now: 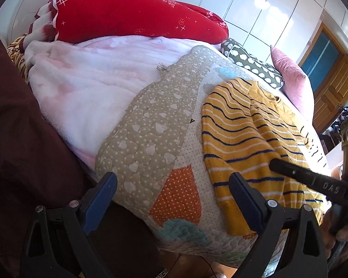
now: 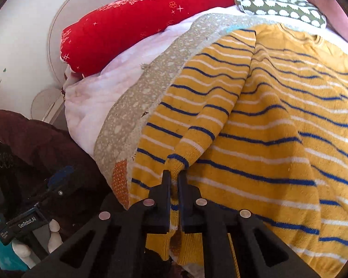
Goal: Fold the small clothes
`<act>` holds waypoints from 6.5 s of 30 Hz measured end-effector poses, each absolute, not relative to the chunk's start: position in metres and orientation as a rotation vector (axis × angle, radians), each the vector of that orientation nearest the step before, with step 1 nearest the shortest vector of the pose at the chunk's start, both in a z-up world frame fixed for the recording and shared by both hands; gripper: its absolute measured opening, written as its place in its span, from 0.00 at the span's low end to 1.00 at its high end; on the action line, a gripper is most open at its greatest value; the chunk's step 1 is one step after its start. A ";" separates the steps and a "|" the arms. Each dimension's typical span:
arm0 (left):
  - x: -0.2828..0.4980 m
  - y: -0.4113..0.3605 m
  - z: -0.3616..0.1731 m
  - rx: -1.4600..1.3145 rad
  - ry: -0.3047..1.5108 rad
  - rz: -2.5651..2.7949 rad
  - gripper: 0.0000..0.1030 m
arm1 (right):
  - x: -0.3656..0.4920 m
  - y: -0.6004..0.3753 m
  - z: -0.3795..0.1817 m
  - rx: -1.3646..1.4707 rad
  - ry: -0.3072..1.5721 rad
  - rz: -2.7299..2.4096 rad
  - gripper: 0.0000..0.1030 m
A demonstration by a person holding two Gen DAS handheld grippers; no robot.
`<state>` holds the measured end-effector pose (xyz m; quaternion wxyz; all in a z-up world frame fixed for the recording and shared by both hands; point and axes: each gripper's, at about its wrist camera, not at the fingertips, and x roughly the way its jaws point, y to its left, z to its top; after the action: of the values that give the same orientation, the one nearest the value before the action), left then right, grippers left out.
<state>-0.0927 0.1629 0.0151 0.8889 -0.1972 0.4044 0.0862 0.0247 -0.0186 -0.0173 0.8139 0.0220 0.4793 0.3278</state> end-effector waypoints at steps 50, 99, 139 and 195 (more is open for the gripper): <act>-0.051 0.048 -0.009 -0.274 1.148 -0.139 0.09 | -0.081 -0.294 -0.068 0.413 0.984 0.210 0.09; 0.272 0.105 0.008 -0.296 1.072 -0.030 0.36 | 0.188 -0.319 -0.024 0.328 0.940 0.026 0.37; -0.004 -0.019 0.039 -0.193 1.001 -0.141 0.63 | -0.047 -0.580 -0.079 0.927 0.675 -0.470 0.17; -0.040 0.067 -0.029 -0.462 1.095 -0.217 0.63 | -0.003 -0.308 -0.038 0.443 0.972 0.195 0.48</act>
<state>-0.0396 0.0672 -0.0295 0.8231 -0.2171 0.5148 -0.1022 -0.0034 -0.3078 -0.0384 0.8563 0.2108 0.4623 0.0929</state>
